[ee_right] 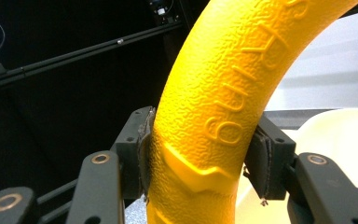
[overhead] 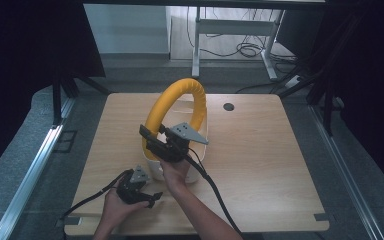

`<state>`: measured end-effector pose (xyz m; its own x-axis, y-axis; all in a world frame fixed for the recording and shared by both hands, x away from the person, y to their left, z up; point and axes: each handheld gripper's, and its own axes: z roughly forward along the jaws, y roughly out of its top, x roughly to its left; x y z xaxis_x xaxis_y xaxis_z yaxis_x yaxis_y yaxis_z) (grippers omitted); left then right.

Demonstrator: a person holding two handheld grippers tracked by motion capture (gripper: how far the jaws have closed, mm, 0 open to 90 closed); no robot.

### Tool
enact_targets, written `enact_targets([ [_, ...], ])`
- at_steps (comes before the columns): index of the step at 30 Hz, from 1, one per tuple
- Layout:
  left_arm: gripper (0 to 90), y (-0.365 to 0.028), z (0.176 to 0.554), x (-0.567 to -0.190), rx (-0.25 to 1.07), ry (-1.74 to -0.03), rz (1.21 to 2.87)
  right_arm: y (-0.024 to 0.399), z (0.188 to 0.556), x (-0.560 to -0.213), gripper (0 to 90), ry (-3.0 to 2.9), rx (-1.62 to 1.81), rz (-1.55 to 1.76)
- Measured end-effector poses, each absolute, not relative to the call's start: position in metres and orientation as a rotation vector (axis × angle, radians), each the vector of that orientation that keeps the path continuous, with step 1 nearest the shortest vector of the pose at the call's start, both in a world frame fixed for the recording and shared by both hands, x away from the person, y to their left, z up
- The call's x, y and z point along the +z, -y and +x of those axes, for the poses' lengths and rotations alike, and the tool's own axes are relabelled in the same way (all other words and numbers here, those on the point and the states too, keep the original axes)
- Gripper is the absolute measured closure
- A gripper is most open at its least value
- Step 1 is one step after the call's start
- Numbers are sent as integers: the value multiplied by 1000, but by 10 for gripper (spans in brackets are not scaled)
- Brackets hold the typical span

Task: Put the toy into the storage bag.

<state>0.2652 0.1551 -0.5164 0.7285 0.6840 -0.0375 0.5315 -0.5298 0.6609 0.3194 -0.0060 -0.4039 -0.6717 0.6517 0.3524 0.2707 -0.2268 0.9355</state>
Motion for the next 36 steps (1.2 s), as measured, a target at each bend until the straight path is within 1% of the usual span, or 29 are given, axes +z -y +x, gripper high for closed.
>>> enact_targets([
  [12, 145, -155, 265, -516, 292, -913, 2263, 4, 318, -409, 475, -1807, 1907, 1129],
  [16, 145, -155, 265, -516, 292, -913, 2262, 6, 318, -411, 453, -1803, 1884, 1138],
  [21, 145, -155, 265, -517, 289, -915, 2264, 6, 318, -410, 450, -1811, 1879, 1132],
  [24, 144, -155, 265, -516, 286, -915, 2261, 6, 317, -409, 419, -1799, 1861, 1111],
  [27, 144, -155, 266, -516, 281, -914, 2258, 10, 316, -405, 339, -1785, 1866, 1094],
  [28, 144, -156, 266, -516, 280, -915, 2257, 13, 316, -401, 297, -1794, 1872, 1092],
  [36, 143, -157, 265, -516, 283, -934, 2252, 26, 314, -397, 260, -1789, 1879, 1110],
])
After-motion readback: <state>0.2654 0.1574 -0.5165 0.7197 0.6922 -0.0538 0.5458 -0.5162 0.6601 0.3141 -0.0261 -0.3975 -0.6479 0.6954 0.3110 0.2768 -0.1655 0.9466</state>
